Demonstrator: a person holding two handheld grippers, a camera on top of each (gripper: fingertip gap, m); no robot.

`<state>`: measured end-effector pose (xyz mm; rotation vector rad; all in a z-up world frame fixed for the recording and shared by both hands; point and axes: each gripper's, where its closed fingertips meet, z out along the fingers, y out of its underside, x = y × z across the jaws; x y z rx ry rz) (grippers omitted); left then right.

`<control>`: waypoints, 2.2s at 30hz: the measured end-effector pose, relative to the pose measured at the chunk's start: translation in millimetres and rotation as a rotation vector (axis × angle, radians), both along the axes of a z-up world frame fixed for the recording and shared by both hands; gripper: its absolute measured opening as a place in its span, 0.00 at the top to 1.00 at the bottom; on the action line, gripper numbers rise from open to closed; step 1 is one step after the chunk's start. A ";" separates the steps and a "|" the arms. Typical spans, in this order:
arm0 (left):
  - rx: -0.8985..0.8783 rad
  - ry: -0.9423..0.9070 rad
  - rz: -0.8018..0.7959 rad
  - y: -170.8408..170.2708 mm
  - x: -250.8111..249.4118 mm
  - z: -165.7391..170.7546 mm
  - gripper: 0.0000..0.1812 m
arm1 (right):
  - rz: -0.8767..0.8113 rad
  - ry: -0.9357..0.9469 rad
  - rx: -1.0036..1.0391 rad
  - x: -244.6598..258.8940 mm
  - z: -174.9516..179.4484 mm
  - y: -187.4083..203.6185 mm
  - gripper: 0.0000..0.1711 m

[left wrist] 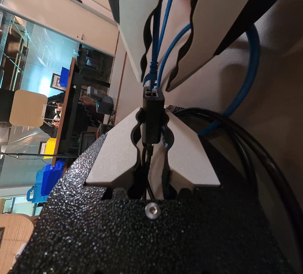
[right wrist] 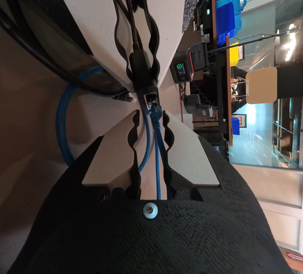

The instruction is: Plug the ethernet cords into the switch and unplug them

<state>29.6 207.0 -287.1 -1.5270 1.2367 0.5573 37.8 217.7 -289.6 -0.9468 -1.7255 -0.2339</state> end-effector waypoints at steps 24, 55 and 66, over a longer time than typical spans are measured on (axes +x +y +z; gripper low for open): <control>0.003 0.133 -0.098 1.7 4.3 -5.4 0.88 | 0.143 -0.317 0.156 9.7 -9.7 -7.4 0.93; 0.021 0.179 -0.126 2.4 2.9 -5.1 0.88 | 0.041 -0.243 0.002 9.9 -2.8 -11.9 0.93; -0.040 0.097 -0.194 -4.4 5.6 -5.7 0.88 | 0.177 -0.440 0.215 12.6 -2.4 -24.3 0.93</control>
